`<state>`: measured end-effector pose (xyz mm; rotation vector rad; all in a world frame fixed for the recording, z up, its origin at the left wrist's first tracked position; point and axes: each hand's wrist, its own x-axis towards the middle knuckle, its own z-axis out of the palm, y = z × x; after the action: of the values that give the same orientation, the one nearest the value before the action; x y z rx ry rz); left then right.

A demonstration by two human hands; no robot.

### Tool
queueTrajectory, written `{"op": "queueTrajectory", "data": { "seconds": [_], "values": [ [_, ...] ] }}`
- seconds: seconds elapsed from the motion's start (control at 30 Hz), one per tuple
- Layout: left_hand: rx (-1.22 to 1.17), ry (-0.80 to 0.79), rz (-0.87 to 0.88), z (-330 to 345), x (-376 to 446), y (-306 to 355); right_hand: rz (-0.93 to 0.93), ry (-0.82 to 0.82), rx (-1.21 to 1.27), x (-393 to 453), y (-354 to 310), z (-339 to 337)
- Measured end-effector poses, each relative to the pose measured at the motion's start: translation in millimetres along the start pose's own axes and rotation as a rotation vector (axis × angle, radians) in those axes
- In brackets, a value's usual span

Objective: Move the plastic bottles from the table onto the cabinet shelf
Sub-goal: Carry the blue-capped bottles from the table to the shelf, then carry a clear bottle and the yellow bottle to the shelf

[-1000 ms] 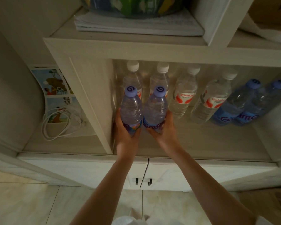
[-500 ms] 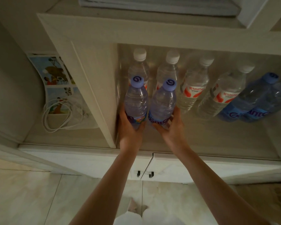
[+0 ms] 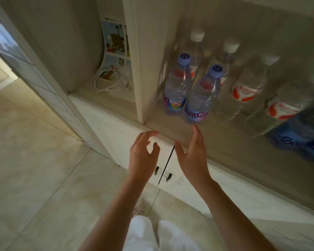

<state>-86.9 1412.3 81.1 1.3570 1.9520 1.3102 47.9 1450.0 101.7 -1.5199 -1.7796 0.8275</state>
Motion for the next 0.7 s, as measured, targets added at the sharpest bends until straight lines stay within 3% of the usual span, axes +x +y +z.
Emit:
{"op": "queueTrajectory", "data": {
  "seconds": [0.17, 0.5, 0.7],
  "values": [
    [-0.01, 0.252, -0.161, -40, -83, -17, -0.232, -0.219, 0.021, -55, -16, 11],
    [0.12, 0.686, -0.452, -142, -251, -50, -0.498, -0.718, 0.071, -162, -62, 76],
    [0.186, 0.908, -0.634, -200, -392, -61, -0.78, -0.982, -0.034, -284, -89, 127]
  ]
}}
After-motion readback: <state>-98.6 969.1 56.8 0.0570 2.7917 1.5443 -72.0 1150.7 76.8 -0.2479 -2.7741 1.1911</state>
